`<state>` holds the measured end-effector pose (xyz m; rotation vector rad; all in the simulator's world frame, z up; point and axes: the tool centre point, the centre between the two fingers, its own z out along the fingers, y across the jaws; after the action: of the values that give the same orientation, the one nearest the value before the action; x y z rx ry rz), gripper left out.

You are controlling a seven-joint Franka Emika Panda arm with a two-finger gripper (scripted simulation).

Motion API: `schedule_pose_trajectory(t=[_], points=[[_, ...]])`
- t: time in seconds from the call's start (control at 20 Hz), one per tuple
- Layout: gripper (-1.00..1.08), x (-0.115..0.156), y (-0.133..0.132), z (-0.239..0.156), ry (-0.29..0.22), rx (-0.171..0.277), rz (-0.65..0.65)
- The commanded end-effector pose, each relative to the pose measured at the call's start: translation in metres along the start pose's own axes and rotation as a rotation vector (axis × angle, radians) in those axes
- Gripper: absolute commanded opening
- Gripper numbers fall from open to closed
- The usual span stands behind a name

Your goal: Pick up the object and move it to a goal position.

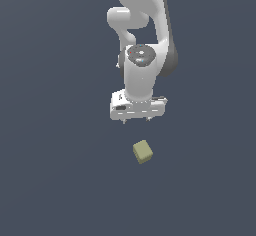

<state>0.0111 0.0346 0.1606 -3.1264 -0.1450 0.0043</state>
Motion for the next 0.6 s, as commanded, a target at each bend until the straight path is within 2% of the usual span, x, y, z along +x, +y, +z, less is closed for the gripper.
schedule_pose_trajectory(t=[0.0, 0.55], points=[[1.00, 0.008, -0.002, 0.004, 0.000, -0.002, -0.027], [1.00, 0.058, -0.012, 0.035, -0.001, -0.010, -0.218]])
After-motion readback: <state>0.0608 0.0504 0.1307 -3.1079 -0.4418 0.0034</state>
